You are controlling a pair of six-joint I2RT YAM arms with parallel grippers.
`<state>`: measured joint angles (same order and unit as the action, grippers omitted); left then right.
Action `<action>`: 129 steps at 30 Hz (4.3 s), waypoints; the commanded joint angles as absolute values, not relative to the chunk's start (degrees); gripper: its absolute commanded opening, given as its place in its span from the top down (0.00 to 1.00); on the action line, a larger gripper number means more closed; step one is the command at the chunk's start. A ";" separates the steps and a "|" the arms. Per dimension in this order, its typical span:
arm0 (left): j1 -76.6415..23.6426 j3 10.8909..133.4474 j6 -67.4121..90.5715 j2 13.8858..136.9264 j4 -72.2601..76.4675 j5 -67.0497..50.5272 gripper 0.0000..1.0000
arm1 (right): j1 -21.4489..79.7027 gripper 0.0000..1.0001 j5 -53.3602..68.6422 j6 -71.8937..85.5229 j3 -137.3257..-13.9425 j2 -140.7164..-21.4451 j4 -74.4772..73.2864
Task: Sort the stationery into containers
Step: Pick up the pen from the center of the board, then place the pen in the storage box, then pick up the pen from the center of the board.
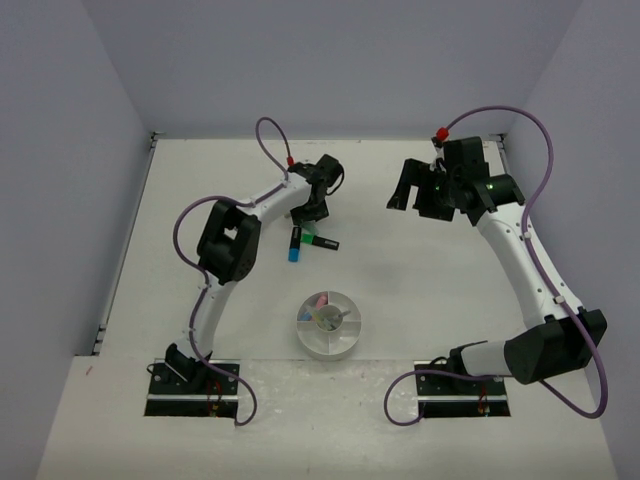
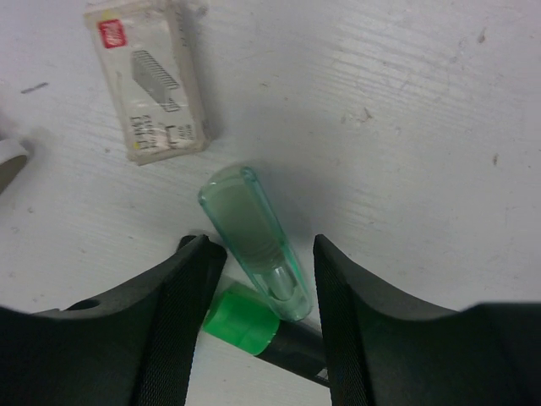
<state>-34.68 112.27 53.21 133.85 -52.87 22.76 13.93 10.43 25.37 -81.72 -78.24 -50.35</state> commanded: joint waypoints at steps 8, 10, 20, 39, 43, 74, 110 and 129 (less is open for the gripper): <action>-35.16 112.46 51.33 137.11 -49.66 21.10 0.64 | 13.97 0.15 13.89 24.08 -79.94 -76.60 -49.22; -35.16 111.74 50.21 136.80 -48.62 19.74 0.75 | 13.97 0.15 13.89 24.08 -79.89 -76.44 -49.22; -35.07 112.02 31.25 124.74 -31.77 13.64 1.00 | 13.97 0.15 14.57 23.91 -79.82 -75.78 -49.22; -35.42 50.58 17.35 64.51 4.20 -22.81 1.00 | 13.97 0.14 20.72 21.97 -76.04 -70.93 -45.97; -36.55 46.70 19.52 63.41 5.28 -25.33 1.00 | 13.97 0.01 21.01 22.02 -75.45 -69.72 -46.11; -46.74 27.47 30.04 55.62 6.86 -18.62 1.00 | 13.97 0.01 19.79 24.36 -67.45 -60.21 -45.87; -36.41 64.53 31.26 86.66 -32.77 10.05 0.34 | 13.97 0.01 19.48 24.53 -72.72 -66.18 -46.26; -32.39 73.31 25.67 110.87 -31.00 9.12 0.53 | 13.97 0.01 19.64 22.46 -70.48 -63.37 -49.04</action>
<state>-33.22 73.68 27.48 109.34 -32.21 9.02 13.96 19.55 23.73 -70.02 -64.65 -47.95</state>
